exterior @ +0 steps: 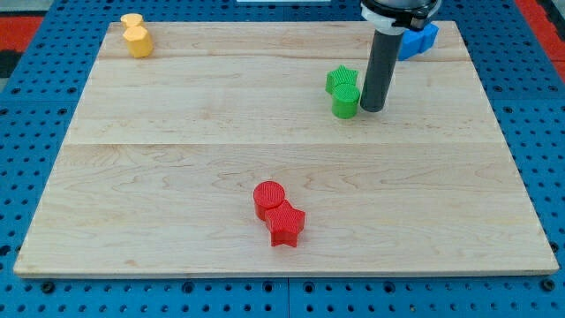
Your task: Separate the blue cube and blue triangle
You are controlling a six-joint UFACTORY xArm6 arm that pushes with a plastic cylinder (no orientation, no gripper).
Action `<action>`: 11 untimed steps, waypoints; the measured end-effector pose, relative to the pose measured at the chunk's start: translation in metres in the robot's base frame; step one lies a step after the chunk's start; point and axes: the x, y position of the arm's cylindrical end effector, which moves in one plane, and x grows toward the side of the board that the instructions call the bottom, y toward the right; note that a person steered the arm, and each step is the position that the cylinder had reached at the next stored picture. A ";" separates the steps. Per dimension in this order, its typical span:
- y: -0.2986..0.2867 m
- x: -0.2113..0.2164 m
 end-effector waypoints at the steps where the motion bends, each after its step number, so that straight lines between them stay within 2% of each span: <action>1: -0.001 -0.004; 2: 0.009 -0.013; 3: 0.048 -0.035; 5: 0.112 -0.097; 7: 0.136 -0.151; 11: 0.038 -0.134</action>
